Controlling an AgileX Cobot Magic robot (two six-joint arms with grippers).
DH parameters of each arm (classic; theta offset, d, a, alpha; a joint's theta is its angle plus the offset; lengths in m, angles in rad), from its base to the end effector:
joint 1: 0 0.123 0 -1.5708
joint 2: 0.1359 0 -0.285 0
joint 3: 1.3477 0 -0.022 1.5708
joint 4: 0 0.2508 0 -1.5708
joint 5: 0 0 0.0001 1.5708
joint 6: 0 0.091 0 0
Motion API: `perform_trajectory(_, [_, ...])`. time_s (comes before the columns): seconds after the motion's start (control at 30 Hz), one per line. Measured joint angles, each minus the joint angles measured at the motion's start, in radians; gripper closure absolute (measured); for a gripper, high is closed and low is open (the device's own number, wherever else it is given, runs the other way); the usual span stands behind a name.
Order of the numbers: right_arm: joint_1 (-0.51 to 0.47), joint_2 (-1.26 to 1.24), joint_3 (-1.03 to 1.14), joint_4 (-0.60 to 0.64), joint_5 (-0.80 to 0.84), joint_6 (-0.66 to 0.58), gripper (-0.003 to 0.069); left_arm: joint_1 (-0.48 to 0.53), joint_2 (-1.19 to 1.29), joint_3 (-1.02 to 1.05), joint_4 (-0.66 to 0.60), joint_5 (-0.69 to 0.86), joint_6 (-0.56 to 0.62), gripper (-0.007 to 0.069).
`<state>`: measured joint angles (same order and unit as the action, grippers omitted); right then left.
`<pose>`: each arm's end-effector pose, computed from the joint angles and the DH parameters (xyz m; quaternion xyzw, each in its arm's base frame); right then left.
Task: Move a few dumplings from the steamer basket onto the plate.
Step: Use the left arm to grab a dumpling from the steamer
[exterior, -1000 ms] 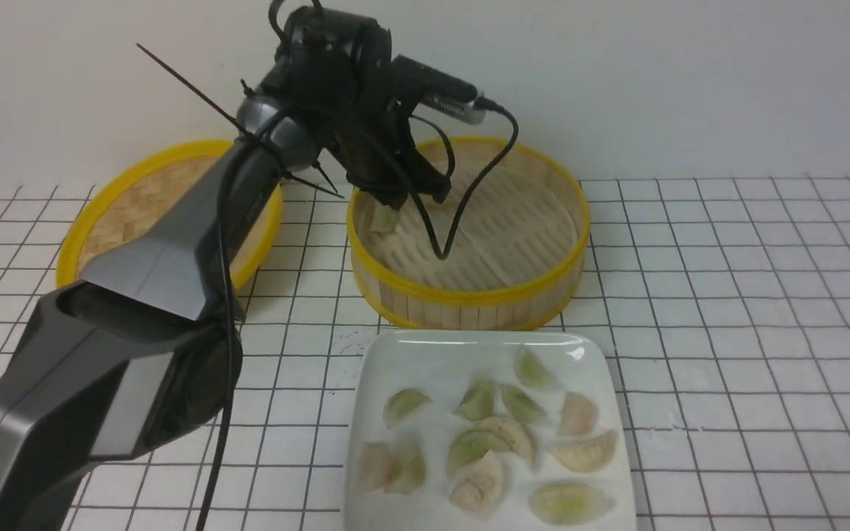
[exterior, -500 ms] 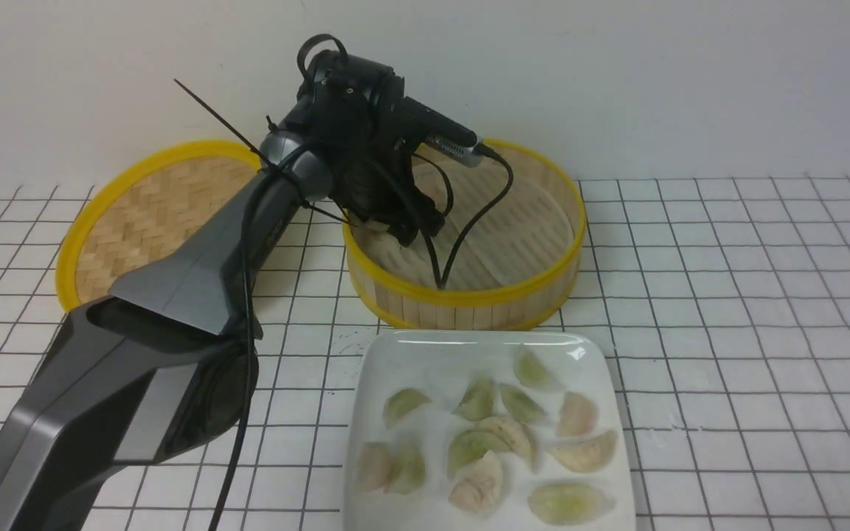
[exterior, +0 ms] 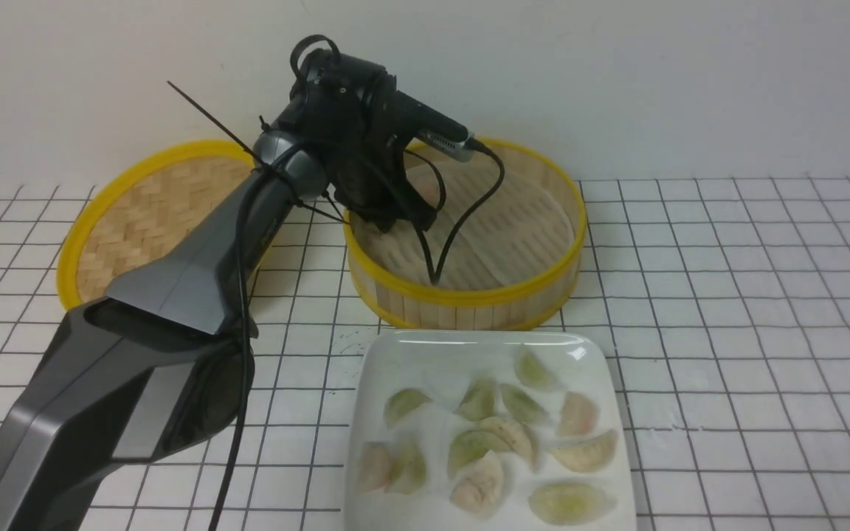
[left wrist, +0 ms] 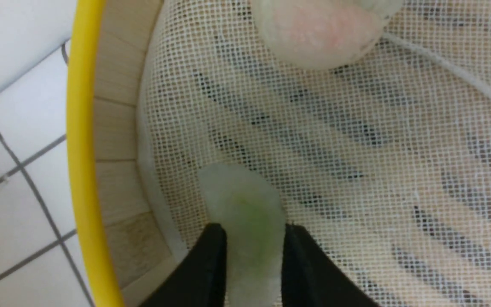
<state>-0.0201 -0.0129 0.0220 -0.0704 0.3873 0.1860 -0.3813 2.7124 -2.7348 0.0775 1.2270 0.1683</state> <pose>0.0521 -0.0035 0.1718 0.0646 0.8047 0.0190 0.5899 0.5217 -0.2020 0.1731 0.2686 0.9359 0.0144 0.2274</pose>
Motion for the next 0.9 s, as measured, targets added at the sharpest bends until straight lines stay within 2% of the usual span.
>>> perform_trajectory(0.03, [0.000, 0.000, 0.000, 0.000, 0.000, 0.000, 0.0673, 0.000, -0.003, -0.001, -0.007, 0.000, 0.000, 0.0498])
perform_trajectory(0.07, [0.000, 0.000, 0.000, 0.000, 0.000, 0.000, 0.0673, 0.000, -0.009, -0.005, -0.020, 0.004, 0.000, 0.0559])
perform_trajectory(0.1, [0.000, 0.000, 0.000, 0.000, 0.000, 0.000, 0.0673, 0.000, -0.013, -0.009, -0.032, 0.008, 0.000, 0.0586])
perform_trajectory(0.2, [0.000, 0.000, 0.000, 0.000, 0.001, 0.000, 0.0673, -0.001, -0.034, -0.021, -0.071, 0.019, 0.001, 0.0624])
perform_trajectory(0.43, [0.000, 0.000, 0.000, 0.000, 0.001, 0.000, 0.0673, -0.003, -0.092, -0.040, -0.182, 0.023, 0.032, 0.0631])
perform_trajectory(0.63, [0.000, 0.000, 0.000, 0.000, 0.001, 0.000, 0.0673, -0.004, -0.080, -0.039, -0.150, 0.024, 0.048, 0.0628])
perform_trajectory(0.77, [0.000, 0.000, 0.000, 0.000, 0.001, 0.000, 0.0673, -0.004, -0.064, -0.038, -0.097, 0.024, 0.050, 0.0552])
perform_trajectory(0.8, [0.000, 0.000, 0.000, 0.000, 0.001, 0.000, 0.0673, -0.004, -0.058, -0.038, -0.097, 0.024, 0.052, 0.0501])
perform_trajectory(0.83, [0.000, 0.000, 0.000, 0.000, 0.001, 0.000, 0.0673, -0.004, -0.057, -0.038, -0.098, 0.024, 0.051, 0.0492])
perform_trajectory(0.87, [0.000, 0.000, 0.000, 0.000, 0.001, 0.000, 0.0673, -0.004, -0.048, -0.035, -0.098, 0.024, 0.052, 0.0421])
perform_trajectory(0.9, [0.000, 0.000, 0.000, 0.000, 0.001, 0.000, 0.0673, -0.004, -0.047, -0.033, -0.098, 0.024, 0.052, 0.0412])
